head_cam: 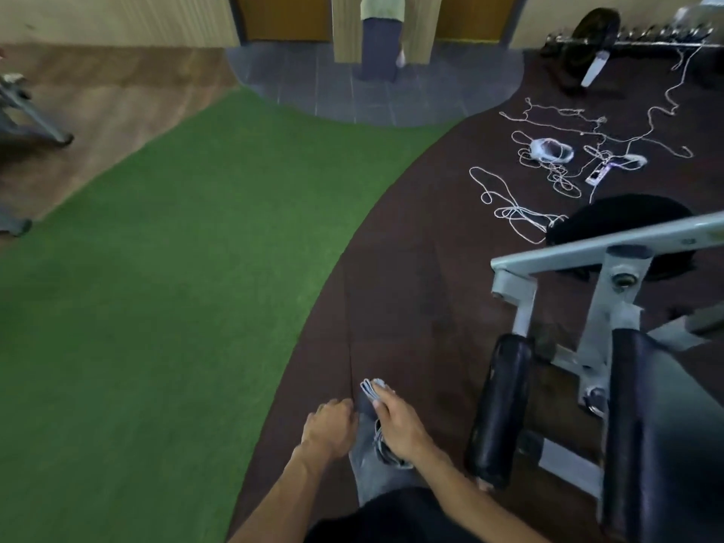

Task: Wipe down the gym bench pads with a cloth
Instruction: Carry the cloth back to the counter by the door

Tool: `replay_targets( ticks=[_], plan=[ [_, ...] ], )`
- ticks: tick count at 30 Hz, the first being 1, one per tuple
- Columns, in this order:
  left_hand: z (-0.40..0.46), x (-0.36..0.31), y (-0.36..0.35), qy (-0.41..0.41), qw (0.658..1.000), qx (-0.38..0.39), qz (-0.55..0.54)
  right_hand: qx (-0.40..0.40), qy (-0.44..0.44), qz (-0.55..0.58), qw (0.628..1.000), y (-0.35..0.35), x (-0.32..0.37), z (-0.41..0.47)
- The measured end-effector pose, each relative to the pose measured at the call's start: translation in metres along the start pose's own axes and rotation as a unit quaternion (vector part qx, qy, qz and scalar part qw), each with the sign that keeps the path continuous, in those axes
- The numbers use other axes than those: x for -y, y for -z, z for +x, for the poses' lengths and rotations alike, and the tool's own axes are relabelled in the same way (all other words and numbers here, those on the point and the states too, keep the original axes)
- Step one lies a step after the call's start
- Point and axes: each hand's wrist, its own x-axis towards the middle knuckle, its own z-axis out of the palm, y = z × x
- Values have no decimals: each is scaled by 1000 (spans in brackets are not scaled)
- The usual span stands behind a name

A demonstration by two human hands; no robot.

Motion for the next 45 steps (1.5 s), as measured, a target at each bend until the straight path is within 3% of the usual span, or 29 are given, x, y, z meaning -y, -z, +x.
replay_targets(
  ticks=[10,19,27,35,45],
  plan=[
    [264,-36,232,-7,1000,-28,-5,-15,33,-20,999,175,124,291],
    [500,-38,420,-18,999,-27,-1,-22,14,-6,1000,270,207,552],
    [692,-29,621,-28,999,-13,19,-32,16,-4,999,373,324,772],
    [897,-30,765,-17,1000,-15,-7,-9,11,27,1000,457,407,999],
    [1149,-65,982,6,1000,-15,3,1,4,-2,1000,615,517,1282]
  ],
)
